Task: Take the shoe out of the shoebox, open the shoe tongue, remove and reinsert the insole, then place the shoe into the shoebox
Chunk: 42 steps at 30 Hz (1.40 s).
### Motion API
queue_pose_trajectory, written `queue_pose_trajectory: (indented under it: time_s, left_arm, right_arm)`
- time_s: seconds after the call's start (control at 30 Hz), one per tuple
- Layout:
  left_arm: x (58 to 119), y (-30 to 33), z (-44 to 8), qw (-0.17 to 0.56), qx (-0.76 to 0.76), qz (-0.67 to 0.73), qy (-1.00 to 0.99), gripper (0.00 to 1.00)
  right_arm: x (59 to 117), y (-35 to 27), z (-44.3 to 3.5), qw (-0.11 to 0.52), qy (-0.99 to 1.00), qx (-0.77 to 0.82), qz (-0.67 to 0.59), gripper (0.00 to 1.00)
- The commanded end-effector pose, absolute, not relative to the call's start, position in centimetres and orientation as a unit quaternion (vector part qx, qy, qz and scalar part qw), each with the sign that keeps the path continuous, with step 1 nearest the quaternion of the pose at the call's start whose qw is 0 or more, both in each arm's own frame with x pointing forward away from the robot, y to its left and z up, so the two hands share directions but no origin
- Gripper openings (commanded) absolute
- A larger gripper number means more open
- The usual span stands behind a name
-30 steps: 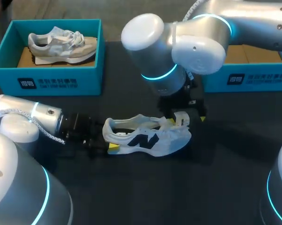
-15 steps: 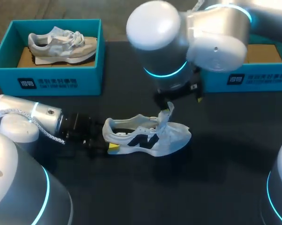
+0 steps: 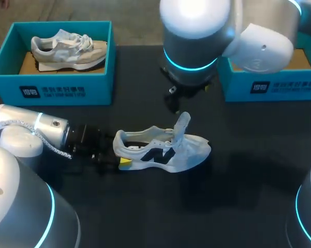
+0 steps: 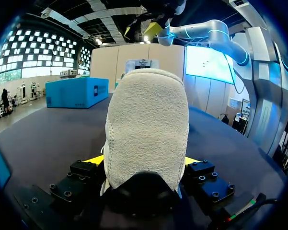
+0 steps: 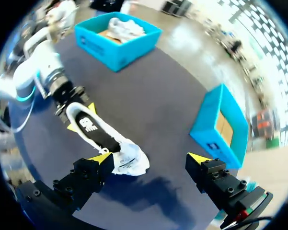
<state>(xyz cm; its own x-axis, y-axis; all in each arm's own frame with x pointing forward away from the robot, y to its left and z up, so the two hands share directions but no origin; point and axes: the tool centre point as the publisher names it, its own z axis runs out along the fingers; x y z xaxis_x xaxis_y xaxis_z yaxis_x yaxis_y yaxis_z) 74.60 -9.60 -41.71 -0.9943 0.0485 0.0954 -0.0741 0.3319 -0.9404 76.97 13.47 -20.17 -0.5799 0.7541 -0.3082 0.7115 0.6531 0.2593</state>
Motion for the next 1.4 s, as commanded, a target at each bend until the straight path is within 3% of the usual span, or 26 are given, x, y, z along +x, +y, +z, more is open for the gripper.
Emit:
queue_pose_trajectory:
  time_s: [0.03,0.97,1.3,1.33,1.4]
  left_arm:
    - [74.6,-9.4,-42.1,0.053,0.008,0.578,-0.814,0.0]
    - [74.6,-9.4,-42.1,0.053,0.008,0.578,-0.814,0.0]
    - [74.6,-9.4,-42.1,0.053,0.008,0.578,-0.814,0.0]
    - [74.6,-9.4,-42.1,0.053,0.008,0.578,-0.814,0.0]
    - [74.6,-9.4,-42.1,0.053,0.008,0.578,-0.814,0.0]
  right_arm:
    - [77.3,13.2,-19.8,0.182,0.945,0.255,0.088,1.0]
    - [77.3,13.3,-19.7,0.177,0.948,0.248,0.092,1.0]
    - [78.5,16.9,-20.4,0.172,0.965,0.187,0.064,1.0]
    - [78.5,17.1,-20.5,0.17,0.967,0.181,0.063,0.49]
    - [78.4,17.8,-20.6,0.168,0.968,0.176,0.058,0.0]
